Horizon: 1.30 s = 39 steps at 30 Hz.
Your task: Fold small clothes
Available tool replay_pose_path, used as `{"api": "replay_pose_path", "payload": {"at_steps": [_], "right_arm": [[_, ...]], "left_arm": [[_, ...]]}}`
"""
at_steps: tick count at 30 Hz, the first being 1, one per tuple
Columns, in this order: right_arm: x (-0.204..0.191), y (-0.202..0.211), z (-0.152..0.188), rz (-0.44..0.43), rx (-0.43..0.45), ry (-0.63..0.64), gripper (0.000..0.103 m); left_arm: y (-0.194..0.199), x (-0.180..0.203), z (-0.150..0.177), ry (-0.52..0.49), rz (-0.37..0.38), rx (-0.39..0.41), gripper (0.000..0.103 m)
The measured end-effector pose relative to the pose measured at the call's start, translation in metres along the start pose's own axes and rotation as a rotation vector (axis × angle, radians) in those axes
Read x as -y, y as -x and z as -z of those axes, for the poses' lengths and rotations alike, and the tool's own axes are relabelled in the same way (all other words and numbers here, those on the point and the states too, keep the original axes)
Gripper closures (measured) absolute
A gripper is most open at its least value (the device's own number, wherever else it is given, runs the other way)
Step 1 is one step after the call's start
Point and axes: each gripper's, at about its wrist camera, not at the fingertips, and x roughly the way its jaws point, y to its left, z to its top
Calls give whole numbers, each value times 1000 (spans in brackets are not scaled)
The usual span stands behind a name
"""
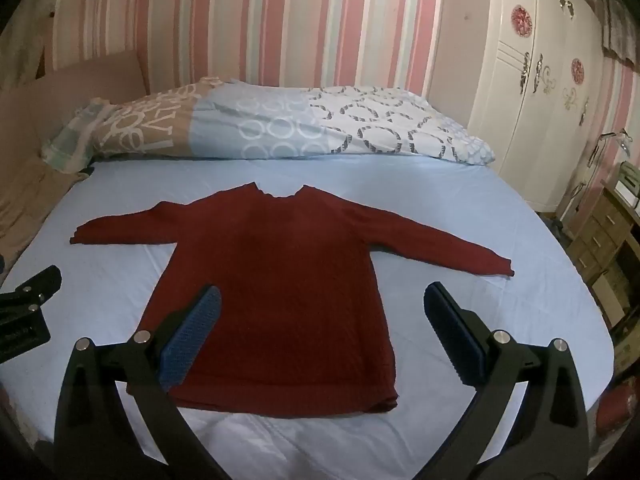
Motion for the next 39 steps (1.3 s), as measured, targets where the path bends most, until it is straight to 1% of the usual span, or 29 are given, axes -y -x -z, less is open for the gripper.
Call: {"api": "replay_pose_path", "payload": {"at_steps": [6, 8, 14, 15, 18, 39], "right_arm": [[0, 2, -1, -2, 0, 0, 3], [-1, 2, -2, 1, 0, 3, 3], [-2, 2, -2, 5, 0, 5, 3], [-2, 2, -2, 5, 0, 6, 3], [-1, 2, -2, 3, -1, 2, 3], [-3, -2, -5, 0, -8, 5, 3]], "left_arm": [[2, 5, 2, -8, -30, 8, 1], [2, 2, 1, 4, -16, 6, 1], [-1, 16, -3, -6, -14, 0, 1], [3, 8, -2, -5, -4, 4, 1], [3, 5, -3, -7, 4, 1, 1], [-2, 11, -2, -21, 7, -2, 1]]}}
